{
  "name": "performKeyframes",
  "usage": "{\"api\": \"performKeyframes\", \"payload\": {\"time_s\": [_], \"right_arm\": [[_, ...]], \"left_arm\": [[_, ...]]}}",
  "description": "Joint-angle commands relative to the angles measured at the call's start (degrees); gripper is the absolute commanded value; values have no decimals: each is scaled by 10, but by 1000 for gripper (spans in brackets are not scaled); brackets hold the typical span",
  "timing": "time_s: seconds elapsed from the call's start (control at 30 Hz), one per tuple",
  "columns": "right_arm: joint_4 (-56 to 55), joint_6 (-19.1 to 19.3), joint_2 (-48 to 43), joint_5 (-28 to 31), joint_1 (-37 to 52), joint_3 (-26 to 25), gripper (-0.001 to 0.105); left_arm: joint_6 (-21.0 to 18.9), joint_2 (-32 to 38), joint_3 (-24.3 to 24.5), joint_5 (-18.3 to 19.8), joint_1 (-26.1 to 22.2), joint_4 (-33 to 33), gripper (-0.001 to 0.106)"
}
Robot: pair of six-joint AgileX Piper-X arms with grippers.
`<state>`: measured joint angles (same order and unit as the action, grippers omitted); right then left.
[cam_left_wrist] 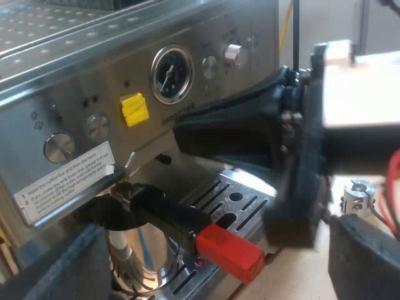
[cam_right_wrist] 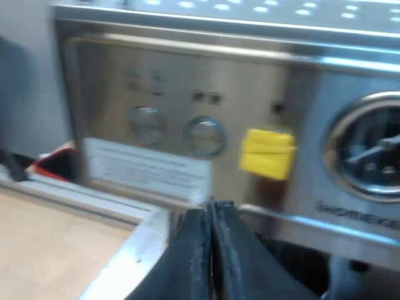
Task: Place mug into machine
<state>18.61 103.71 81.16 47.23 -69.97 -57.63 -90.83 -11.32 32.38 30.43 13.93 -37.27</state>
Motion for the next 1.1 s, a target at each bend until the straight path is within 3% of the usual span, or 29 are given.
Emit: {"api": "performKeyframes", "payload": {"time_s": [0.03,0.4,0.53,0.6,0.97,1.1], "right_arm": [[4,-1,-2,-2,19,-7,0],[7,-6,36,-42,52,-39,0],[8,7,47,-36,57,-59,0],[7,7,53,-6,62,-65,0],[-5,6,56,37,92,-65,0],[-6,6,55,-16,90,-65,0]], "left_arm": [[-6,3,6,2,3,-1,74],[-6,3,6,2,3,-1,74],[-6,3,6,2,3,-1,74],[-6,3,6,2,3,-1,74],[-6,3,6,2,3,-1,74],[-6,3,6,2,3,-1,74]]}}
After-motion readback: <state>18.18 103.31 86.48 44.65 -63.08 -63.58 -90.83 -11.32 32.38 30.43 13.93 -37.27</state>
